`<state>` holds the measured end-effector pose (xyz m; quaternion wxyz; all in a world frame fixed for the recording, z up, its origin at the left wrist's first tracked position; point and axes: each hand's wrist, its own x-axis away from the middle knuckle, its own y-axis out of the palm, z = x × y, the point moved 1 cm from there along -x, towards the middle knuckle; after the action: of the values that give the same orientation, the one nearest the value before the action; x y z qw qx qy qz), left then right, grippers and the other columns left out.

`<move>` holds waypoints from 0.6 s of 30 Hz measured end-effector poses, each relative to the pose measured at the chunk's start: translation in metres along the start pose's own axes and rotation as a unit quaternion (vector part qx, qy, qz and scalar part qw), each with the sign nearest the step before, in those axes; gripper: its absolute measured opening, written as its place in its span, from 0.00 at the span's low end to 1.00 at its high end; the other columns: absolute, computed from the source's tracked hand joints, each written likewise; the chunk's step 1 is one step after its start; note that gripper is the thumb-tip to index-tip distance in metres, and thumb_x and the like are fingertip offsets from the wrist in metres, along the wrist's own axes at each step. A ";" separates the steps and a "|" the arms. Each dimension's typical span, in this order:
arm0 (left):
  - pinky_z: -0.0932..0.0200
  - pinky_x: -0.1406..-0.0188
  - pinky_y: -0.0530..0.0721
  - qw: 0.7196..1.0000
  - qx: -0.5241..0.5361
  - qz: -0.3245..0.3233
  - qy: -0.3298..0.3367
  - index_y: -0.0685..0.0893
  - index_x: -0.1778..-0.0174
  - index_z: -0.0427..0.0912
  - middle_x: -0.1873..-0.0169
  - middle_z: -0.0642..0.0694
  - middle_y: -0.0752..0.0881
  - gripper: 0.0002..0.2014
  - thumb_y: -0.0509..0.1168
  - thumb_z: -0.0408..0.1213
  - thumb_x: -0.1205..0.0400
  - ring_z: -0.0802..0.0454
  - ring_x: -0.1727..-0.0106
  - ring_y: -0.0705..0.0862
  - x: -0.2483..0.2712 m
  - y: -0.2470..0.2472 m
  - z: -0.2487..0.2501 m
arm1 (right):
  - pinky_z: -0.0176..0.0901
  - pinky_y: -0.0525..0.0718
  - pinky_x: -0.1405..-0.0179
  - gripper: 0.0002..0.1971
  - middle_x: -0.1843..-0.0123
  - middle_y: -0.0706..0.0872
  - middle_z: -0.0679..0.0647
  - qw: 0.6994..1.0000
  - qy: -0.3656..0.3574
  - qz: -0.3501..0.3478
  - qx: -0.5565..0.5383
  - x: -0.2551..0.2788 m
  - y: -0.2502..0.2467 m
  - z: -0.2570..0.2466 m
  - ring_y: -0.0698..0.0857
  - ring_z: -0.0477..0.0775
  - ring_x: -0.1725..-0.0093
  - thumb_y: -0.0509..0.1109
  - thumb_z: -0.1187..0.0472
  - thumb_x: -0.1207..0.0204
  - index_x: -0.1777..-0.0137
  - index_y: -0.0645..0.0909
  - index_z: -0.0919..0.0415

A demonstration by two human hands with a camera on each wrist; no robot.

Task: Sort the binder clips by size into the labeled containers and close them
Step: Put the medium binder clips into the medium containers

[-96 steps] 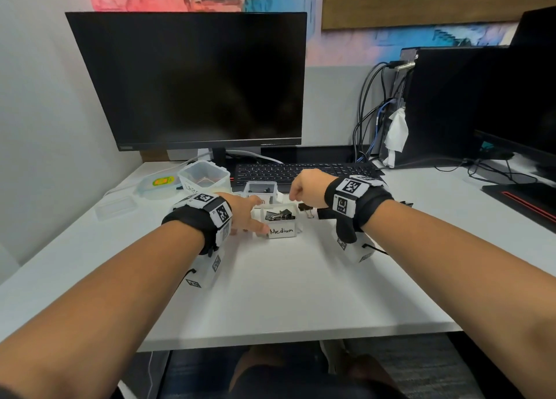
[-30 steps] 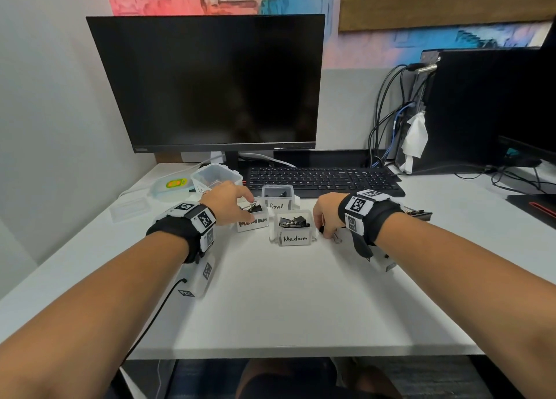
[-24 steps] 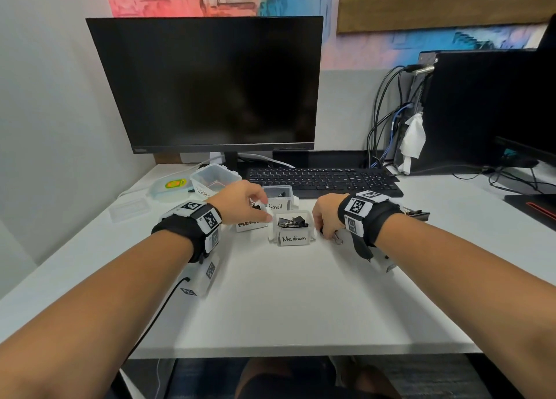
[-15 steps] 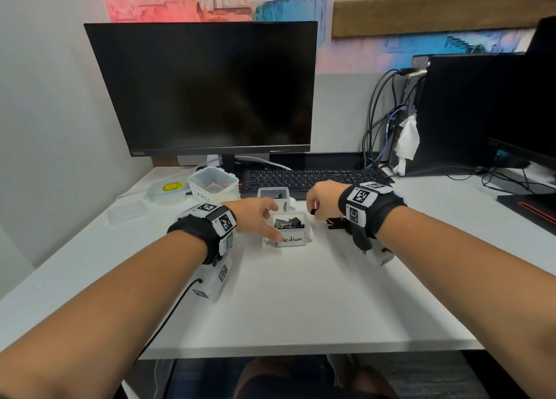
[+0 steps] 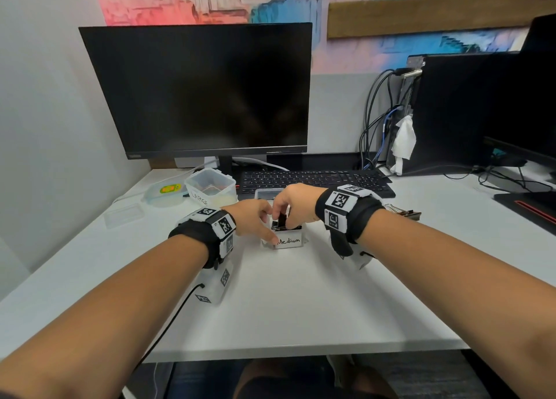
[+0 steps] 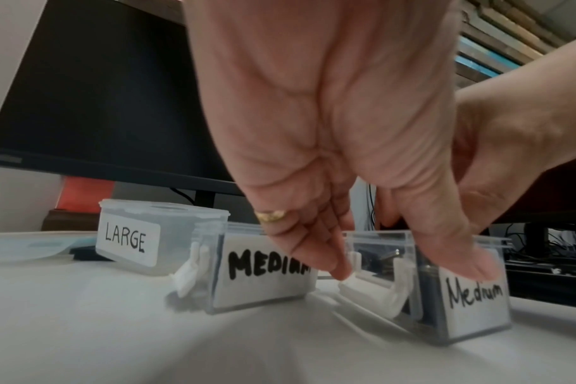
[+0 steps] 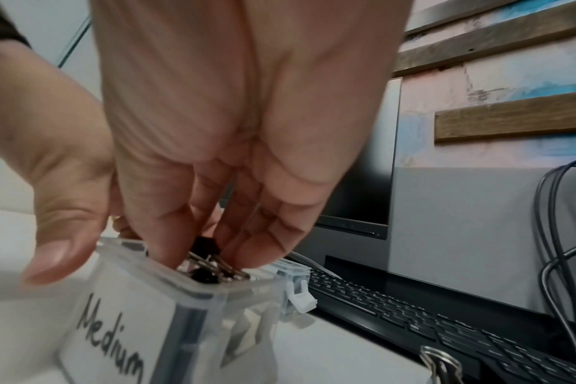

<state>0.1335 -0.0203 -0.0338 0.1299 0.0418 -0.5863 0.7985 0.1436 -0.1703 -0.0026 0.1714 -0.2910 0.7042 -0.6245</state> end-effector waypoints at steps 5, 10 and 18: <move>0.51 0.39 0.83 1.000 0.014 -0.002 0.005 0.76 0.35 0.49 0.48 0.55 0.80 0.34 0.80 0.52 0.35 0.52 0.46 0.82 -0.001 0.001 -0.001 | 0.36 0.78 0.50 0.21 0.39 0.85 0.53 1.000 0.010 -0.020 0.017 -0.003 0.004 -0.001 0.83 0.53 0.43 0.73 0.66 0.27 0.34 0.83 0.55; 0.55 0.37 0.79 0.999 0.034 -0.008 0.017 0.74 0.31 0.47 0.49 0.55 0.79 0.35 0.79 0.50 0.32 0.53 0.45 0.81 -0.002 0.001 -0.003 | 0.37 0.78 0.47 0.22 0.38 0.86 0.51 1.000 0.013 -0.016 0.009 -0.002 0.004 0.003 0.84 0.53 0.39 0.74 0.67 0.27 0.32 0.82 0.55; 0.59 0.35 0.77 0.998 0.060 -0.022 0.026 0.73 0.28 0.48 0.47 0.55 0.79 0.34 0.77 0.49 0.28 0.54 0.44 0.82 -0.003 0.002 -0.005 | 0.42 0.84 0.43 0.18 0.44 0.88 0.52 0.999 0.045 -0.011 -0.012 -0.004 0.003 0.006 0.81 0.47 0.53 0.77 0.65 0.28 0.39 0.85 0.57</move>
<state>0.1360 -0.0162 -0.0373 0.1601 0.0416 -0.5325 0.8301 0.1499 -0.1720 -0.0071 0.1294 -0.2724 0.7153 -0.6304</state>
